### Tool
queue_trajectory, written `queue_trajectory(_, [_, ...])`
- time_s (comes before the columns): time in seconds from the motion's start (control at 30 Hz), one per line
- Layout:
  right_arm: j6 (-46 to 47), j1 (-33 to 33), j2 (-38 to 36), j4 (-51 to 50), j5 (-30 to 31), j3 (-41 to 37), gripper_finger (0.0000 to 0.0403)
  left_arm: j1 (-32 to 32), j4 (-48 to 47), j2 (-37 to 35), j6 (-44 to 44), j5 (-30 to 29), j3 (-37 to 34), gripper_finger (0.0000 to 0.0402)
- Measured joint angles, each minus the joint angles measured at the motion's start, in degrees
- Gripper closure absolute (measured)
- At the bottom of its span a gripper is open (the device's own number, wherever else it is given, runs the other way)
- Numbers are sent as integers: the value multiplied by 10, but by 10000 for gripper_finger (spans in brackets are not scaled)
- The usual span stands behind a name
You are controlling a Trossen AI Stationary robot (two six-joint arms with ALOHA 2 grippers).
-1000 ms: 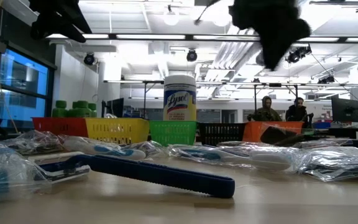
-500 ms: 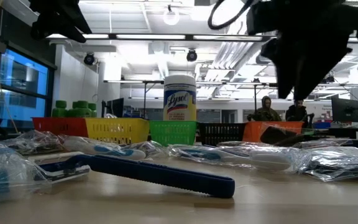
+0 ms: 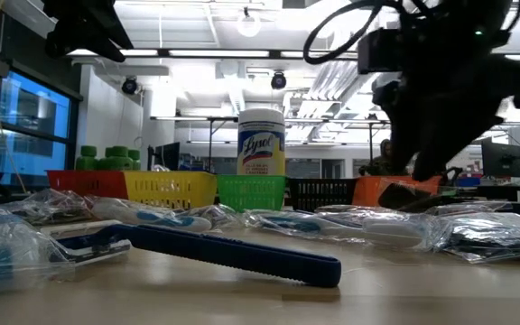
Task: Pick & Place Travel size toiletries
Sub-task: Put the black hair comb into the yellow bin
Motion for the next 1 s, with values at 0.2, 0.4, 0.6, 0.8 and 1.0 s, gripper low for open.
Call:
queue_trajectory(0.2, [-38,-5,35,9,-2,0,176,0,1,0,0,0,0,279])
queue_trajectory(0.4, [-32,-4,62,23,-2,0,176,0,-2,0,0,2,0,279])
queue_trajectory(0.6, [-32,-12,64,25,2,0,176,0,-2,0,0,2,0,279])
queue_trajectory(0.8, [-32,-20,64,20,-1,0,200,0,2,0,2,20,0,279])
queue_trajectory(1.0, [-33,-19,64,20,-3,0,248,0,4,2,2,22,0,279])
